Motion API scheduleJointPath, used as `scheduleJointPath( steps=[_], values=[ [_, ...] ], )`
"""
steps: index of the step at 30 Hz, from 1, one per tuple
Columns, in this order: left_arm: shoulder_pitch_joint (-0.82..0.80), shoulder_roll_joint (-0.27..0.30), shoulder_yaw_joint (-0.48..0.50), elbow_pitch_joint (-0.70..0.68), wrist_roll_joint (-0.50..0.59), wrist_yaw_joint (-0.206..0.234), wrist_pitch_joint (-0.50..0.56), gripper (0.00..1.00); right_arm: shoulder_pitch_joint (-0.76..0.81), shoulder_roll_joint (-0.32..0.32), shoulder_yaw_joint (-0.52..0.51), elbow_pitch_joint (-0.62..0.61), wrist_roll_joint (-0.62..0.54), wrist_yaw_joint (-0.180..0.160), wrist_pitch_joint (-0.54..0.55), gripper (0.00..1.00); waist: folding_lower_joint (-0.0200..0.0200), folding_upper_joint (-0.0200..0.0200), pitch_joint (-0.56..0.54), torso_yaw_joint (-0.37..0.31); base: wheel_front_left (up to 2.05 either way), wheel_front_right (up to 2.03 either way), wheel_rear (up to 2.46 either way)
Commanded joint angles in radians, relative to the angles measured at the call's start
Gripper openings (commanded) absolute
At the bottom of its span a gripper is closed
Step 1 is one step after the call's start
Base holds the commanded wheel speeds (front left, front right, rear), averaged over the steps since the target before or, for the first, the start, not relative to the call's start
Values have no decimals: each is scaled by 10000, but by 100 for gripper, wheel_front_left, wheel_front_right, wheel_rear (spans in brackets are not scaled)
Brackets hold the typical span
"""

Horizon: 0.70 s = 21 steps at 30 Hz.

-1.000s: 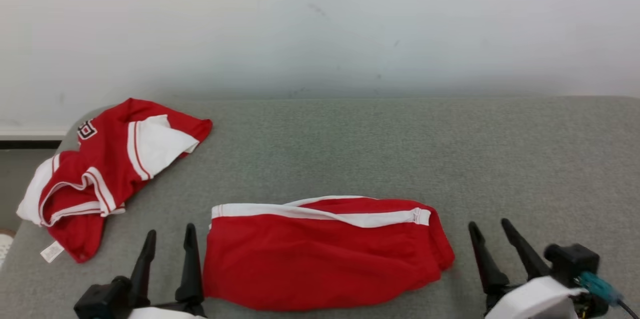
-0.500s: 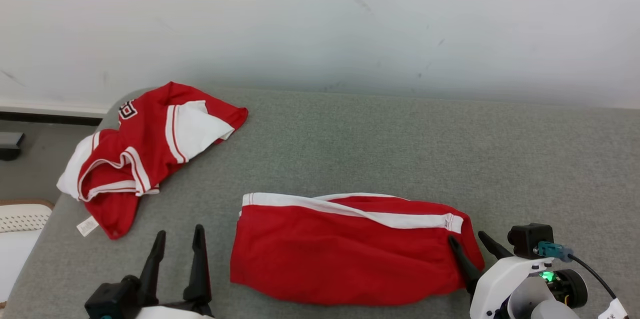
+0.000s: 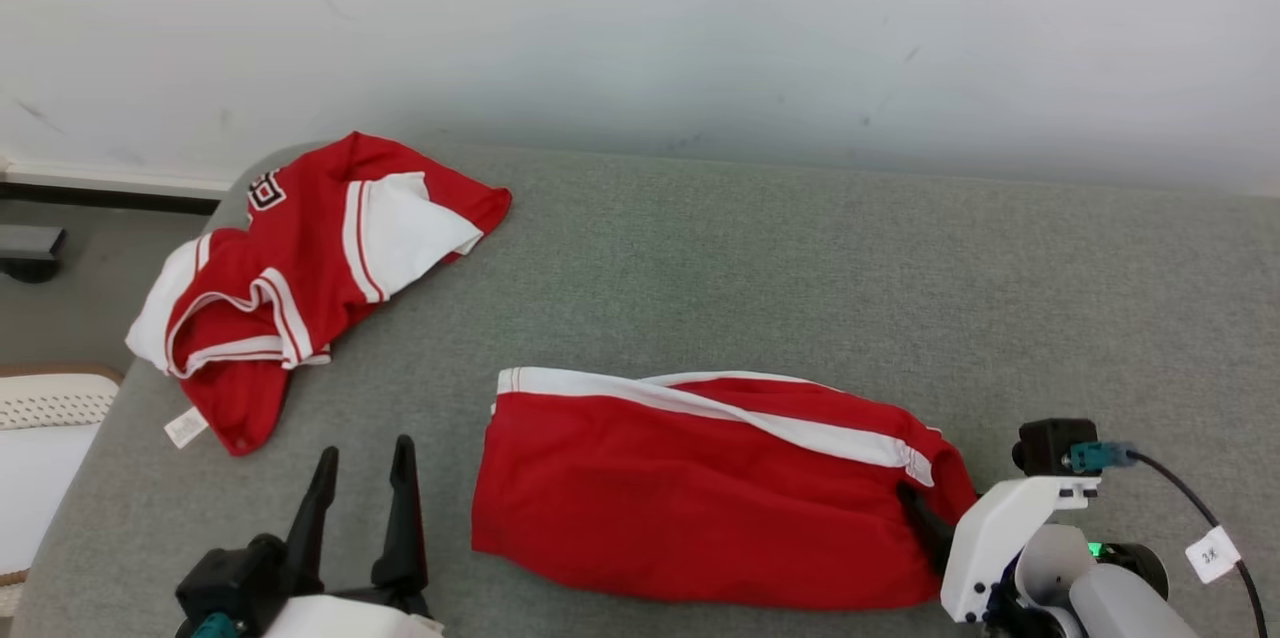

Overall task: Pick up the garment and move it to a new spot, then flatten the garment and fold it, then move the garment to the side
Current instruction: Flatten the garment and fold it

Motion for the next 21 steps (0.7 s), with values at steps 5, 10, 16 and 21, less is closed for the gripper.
scheduleJointPath(
  steps=[5,10,16,21],
  values=[
    [-146,9,100,210,170,-112,-1,100,353,372,609,-42,1684,26,1360,0,0,0,24,173,0,0,0],
    [-122,-5,176,354,176,-157,-1,100,101,77,556,-457,2609,-1,1561,0,0,0,-53,211,0,0,0],
    [7,-13,241,464,136,-201,-1,100,-304,-346,103,-728,3440,-9,1608,0,0,0,-220,-19,0,0,0],
    [32,-14,288,465,64,-237,-1,100,-410,-1150,-363,-1053,4031,-9,2090,0,0,0,-254,-352,0,0,0]
  ],
)
